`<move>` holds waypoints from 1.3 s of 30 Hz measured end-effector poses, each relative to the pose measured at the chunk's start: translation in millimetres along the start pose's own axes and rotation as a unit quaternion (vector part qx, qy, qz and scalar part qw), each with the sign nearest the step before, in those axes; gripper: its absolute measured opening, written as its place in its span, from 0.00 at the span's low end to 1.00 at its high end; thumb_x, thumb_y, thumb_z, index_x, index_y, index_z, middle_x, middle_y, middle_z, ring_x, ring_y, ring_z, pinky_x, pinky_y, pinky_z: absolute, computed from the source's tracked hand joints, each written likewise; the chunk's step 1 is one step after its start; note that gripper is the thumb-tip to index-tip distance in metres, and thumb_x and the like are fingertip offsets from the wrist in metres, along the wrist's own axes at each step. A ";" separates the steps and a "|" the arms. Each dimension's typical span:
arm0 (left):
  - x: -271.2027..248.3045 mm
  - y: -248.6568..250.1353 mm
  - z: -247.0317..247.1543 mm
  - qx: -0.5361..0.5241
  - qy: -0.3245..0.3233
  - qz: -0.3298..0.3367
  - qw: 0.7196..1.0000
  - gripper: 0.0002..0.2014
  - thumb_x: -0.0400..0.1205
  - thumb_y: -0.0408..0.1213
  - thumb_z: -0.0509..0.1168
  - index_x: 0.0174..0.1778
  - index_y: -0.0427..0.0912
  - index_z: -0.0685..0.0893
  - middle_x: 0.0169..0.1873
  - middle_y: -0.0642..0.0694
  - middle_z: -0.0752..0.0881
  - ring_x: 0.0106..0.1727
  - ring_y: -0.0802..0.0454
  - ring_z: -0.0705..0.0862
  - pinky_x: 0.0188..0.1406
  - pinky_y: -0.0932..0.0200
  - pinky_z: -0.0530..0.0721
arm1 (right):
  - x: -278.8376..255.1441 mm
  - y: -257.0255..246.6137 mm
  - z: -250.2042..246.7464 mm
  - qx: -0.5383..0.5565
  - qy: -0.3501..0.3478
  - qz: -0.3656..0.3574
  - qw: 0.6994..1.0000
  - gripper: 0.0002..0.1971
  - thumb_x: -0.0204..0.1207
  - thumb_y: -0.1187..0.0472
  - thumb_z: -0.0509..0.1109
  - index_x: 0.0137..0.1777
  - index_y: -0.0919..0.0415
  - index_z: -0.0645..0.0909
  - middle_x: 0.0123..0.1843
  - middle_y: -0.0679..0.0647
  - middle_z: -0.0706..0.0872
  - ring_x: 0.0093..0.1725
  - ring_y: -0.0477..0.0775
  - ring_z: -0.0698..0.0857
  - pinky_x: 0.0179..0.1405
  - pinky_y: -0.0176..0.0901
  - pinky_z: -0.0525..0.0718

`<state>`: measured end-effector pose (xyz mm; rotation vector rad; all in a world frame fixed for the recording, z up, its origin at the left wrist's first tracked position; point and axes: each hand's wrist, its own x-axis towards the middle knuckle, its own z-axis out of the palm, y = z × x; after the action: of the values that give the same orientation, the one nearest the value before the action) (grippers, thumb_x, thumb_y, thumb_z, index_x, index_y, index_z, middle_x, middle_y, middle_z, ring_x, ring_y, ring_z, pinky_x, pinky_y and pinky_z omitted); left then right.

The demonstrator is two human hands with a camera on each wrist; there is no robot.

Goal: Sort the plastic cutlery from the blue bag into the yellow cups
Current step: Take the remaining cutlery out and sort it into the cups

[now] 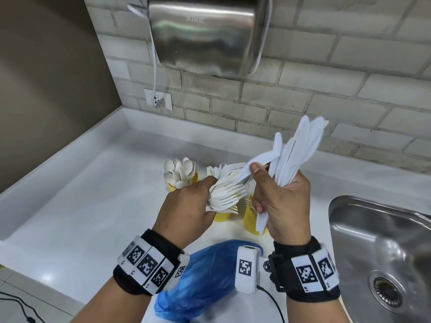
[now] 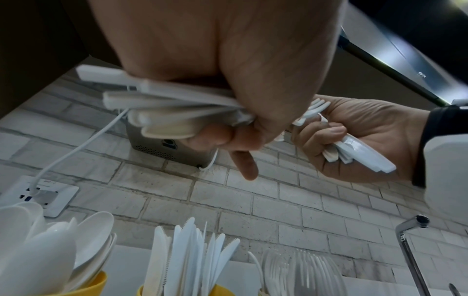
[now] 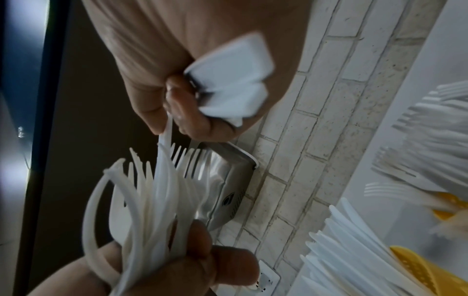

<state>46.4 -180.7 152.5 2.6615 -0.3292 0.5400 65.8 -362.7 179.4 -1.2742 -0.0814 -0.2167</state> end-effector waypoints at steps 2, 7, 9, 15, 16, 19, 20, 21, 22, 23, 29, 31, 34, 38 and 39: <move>-0.3 0.5 -1.4 -0.002 0.002 0.002 1.000 0.18 0.72 0.34 0.76 0.57 0.48 0.85 0.34 0.51 0.88 0.29 0.41 0.82 0.24 0.62 0.73 | 0.2 0.1 0.8 -0.002 0.013 0.003 1.000 0.12 0.80 0.65 0.77 0.37 0.58 0.81 0.20 0.50 0.73 0.16 0.52 0.68 0.25 0.42 0.71; -1.6 0.4 -2.8 -0.006 0.001 0.010 1.000 0.15 0.72 0.33 0.75 0.53 0.48 0.84 0.33 0.51 0.87 0.28 0.40 0.82 0.21 0.60 0.74 | 4.2 -7.7 6.8 0.081 0.080 0.003 0.994 0.12 0.87 0.65 0.69 0.40 0.57 0.78 0.20 0.51 0.69 0.16 0.49 0.64 0.19 0.37 0.67; -2.1 0.1 -3.0 -0.012 -0.007 0.017 1.000 0.14 0.73 0.33 0.75 0.52 0.47 0.83 0.34 0.50 0.88 0.29 0.39 0.83 0.21 0.58 0.77 | 7.7 -9.4 4.1 0.131 0.104 0.012 0.986 0.07 0.89 0.64 0.65 0.48 0.62 0.79 0.25 0.53 0.78 0.18 0.48 0.67 0.18 0.38 0.69; -2.5 -3.5 -2.1 -0.032 -0.013 0.016 0.999 0.14 0.74 0.33 0.74 0.52 0.48 0.83 0.34 0.51 0.87 0.30 0.41 0.82 0.24 0.61 0.74 | 14.8 -9.2 -5.9 0.222 0.158 0.050 0.961 0.08 0.91 0.61 0.60 0.51 0.64 0.75 0.38 0.63 0.88 0.23 0.51 0.72 0.25 0.40 0.77; -2.2 -4.1 -1.4 -0.038 -0.013 0.016 0.999 0.13 0.74 0.33 0.74 0.52 0.48 0.82 0.35 0.52 0.87 0.30 0.42 0.81 0.24 0.60 0.76 | 16.4 -9.0 -7.8 0.242 0.169 0.059 0.954 0.07 0.91 0.61 0.60 0.50 0.60 0.74 0.38 0.63 0.87 0.24 0.52 0.74 0.26 0.40 0.80; -0.8 -6.9 1.3 -0.090 -0.023 0.002 0.996 0.09 0.78 0.37 0.69 0.51 0.53 0.78 0.35 0.54 0.84 0.31 0.48 0.75 0.27 0.53 0.82 | 21.1 -3.7 -15.6 0.298 0.200 0.101 0.928 0.05 0.90 0.59 0.61 0.53 0.59 0.75 0.36 0.57 0.86 0.31 0.54 0.84 0.36 0.46 0.89; -0.8 -8.8 2.7 -0.125 -0.029 0.002 0.992 0.08 0.79 0.38 0.67 0.50 0.54 0.78 0.36 0.56 0.84 0.32 0.52 0.75 0.29 0.52 0.83 | 22.9 -2.6 -17.7 0.315 0.212 0.113 0.918 0.06 0.90 0.58 0.61 0.53 0.60 0.75 0.35 0.55 0.84 0.33 0.56 0.86 0.41 0.49 0.90; -0.7 -9.8 2.8 -0.164 -0.037 0.003 0.986 0.07 0.79 0.39 0.65 0.51 0.53 0.79 0.37 0.57 0.84 0.34 0.54 0.77 0.34 0.52 0.84 | 25.0 -1.8 -19.5 0.333 0.225 0.120 0.908 0.08 0.90 0.58 0.60 0.52 0.60 0.75 0.33 0.54 0.81 0.34 0.56 0.86 0.43 0.50 0.90; -0.3 -9.6 1.5 -0.208 -0.046 0.002 0.977 0.06 0.81 0.39 0.64 0.52 0.50 0.83 0.39 0.58 0.86 0.37 0.57 0.81 0.38 0.54 0.85 | 27.5 -0.8 -22.0 0.354 0.236 0.121 0.897 0.09 0.91 0.58 0.60 0.49 0.60 0.74 0.31 0.53 0.79 0.33 0.54 0.84 0.41 0.47 0.90; -0.2 -8.2 -1.5 -0.253 -0.063 -0.010 0.965 0.07 0.82 0.38 0.64 0.52 0.47 0.86 0.41 0.58 0.88 0.40 0.59 0.83 0.41 0.58 0.84 | 29.2 -1.5 -24.0 0.372 0.242 0.117 0.889 0.09 0.90 0.59 0.60 0.47 0.59 0.72 0.29 0.51 0.76 0.29 0.51 0.79 0.35 0.41 0.87; -0.7 2.7 -17.1 -0.490 -0.181 -0.095 0.847 0.12 0.89 0.24 0.60 0.47 0.42 0.85 0.45 0.44 0.93 0.23 0.52 0.72 0.28 0.56 0.76 | 35.0 -8.8 -26.7 0.362 0.235 0.043 0.901 0.14 0.86 0.62 0.69 0.38 0.56 0.71 0.27 0.47 0.66 0.20 0.44 0.65 0.18 0.34 0.70; 0.0 1.3 -16.8 -0.547 -0.191 -0.075 0.812 0.13 0.90 0.25 0.60 0.48 0.45 0.85 0.46 0.40 0.92 0.22 0.49 0.70 0.27 0.58 0.76 | 34.1 -17.5 -21.7 0.354 0.224 0.013 0.908 0.12 0.86 0.64 0.67 0.39 0.57 0.74 0.27 0.47 0.68 0.21 0.44 0.66 0.19 0.34 0.70; 0.9 -0.1 -16.2 -0.596 -0.203 -0.058 0.775 0.12 0.88 0.29 0.61 0.50 0.49 0.86 0.45 0.39 0.91 0.21 0.50 0.69 0.25 0.57 0.74 | 29.3 -29.0 -13.2 0.323 0.199 -0.018 0.925 0.11 0.89 0.60 0.64 0.42 0.57 0.77 0.30 0.48 0.75 0.22 0.45 0.70 0.23 0.35 0.73; 1.5 -0.1 -14.6 -0.609 -0.203 -0.055 0.765 0.11 0.88 0.29 0.61 0.51 0.47 0.86 0.45 0.37 0.91 0.21 0.51 0.69 0.24 0.59 0.74 | 19.4 -43.5 0.5 0.242 0.168 -0.051 0.954 0.16 0.91 0.52 0.62 0.40 0.56 0.75 0.24 0.49 0.69 0.20 0.48 0.70 0.24 0.38 0.75; 1.5 -0.2 -14.7 -0.609 -0.203 -0.053 0.765 0.11 0.88 0.29 0.61 0.51 0.47 0.86 0.45 0.37 0.91 0.21 0.51 0.69 0.24 0.59 0.74 | 16.7 -46.3 3.0 0.223 0.144 -0.056 0.962 0.17 0.91 0.51 0.62 0.39 0.56 0.74 0.23 0.49 0.66 0.19 0.47 0.67 0.22 0.36 0.72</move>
<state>43.1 -174.4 165.5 1.4410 -0.4386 -0.2830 72.7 -374.5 226.8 -0.7791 0.0457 -0.4533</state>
